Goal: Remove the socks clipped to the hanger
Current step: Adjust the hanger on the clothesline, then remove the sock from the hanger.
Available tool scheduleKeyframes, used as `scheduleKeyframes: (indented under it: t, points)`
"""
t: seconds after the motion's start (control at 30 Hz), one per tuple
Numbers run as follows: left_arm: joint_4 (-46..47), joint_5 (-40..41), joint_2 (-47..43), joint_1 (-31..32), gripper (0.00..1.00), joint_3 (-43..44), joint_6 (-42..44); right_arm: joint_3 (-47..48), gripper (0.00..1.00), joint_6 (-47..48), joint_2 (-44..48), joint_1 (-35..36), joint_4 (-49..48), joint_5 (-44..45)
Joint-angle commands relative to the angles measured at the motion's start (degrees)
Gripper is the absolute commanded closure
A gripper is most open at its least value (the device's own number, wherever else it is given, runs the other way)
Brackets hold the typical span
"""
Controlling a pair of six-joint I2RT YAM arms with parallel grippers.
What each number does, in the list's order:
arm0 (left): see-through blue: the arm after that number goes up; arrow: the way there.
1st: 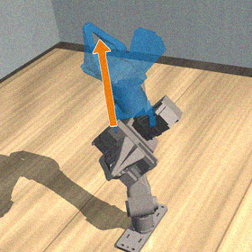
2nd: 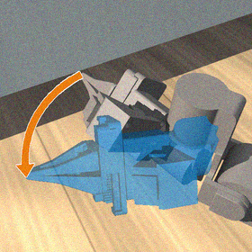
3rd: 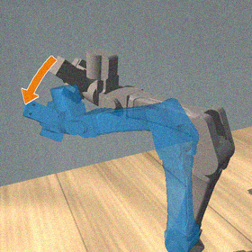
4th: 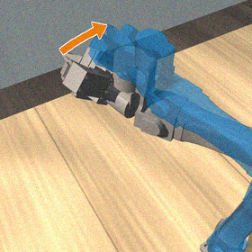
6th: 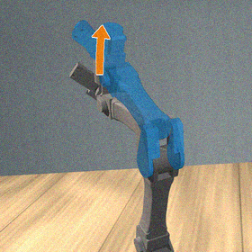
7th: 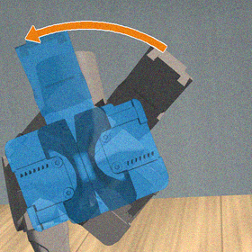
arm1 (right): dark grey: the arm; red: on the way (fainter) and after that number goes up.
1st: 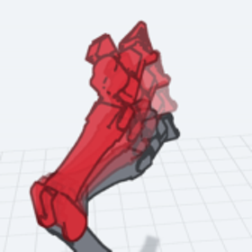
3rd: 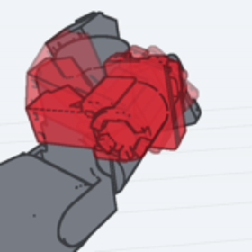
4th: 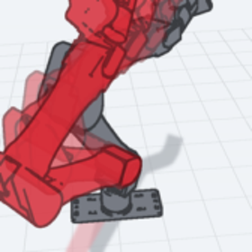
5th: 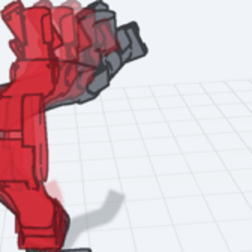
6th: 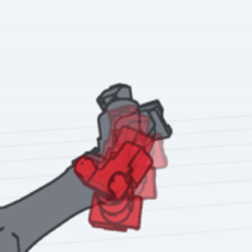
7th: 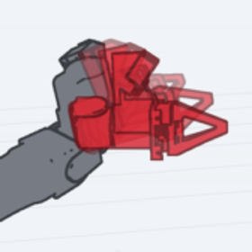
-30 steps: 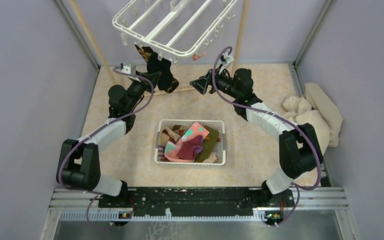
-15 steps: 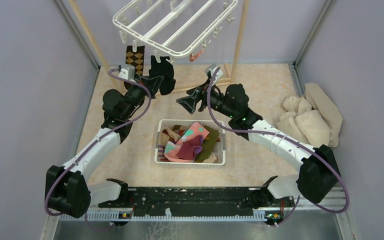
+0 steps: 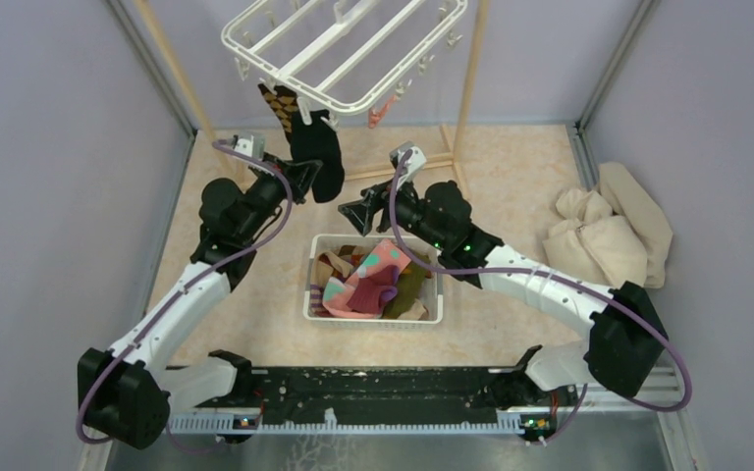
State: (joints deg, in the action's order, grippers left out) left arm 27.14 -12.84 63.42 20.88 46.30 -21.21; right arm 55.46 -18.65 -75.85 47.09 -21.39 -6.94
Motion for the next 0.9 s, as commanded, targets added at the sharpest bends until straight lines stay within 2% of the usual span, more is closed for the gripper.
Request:
scheduleKeyframes:
  t: [0.0,0.27,0.53,0.87]
  points:
    - [-3.08,2.28,-2.06,0.70,1.00,1.31,-2.41,0.05,0.32,-1.26,0.89,0.69,-4.10,2.20]
    - [-10.13,5.52,-1.31,2.00,1.00,5.55,-6.11,3.32,0.32,2.50,-2.07,3.55,-3.59,4.70]
    - [-16.24,8.68,-1.23,4.48,1.00,9.24,-8.70,11.25,0.32,9.81,-8.65,8.36,0.20,12.05]
    - [-19.98,9.49,-1.72,5.92,1.00,10.30,-9.71,18.38,0.30,12.01,-12.81,8.65,3.21,19.90]
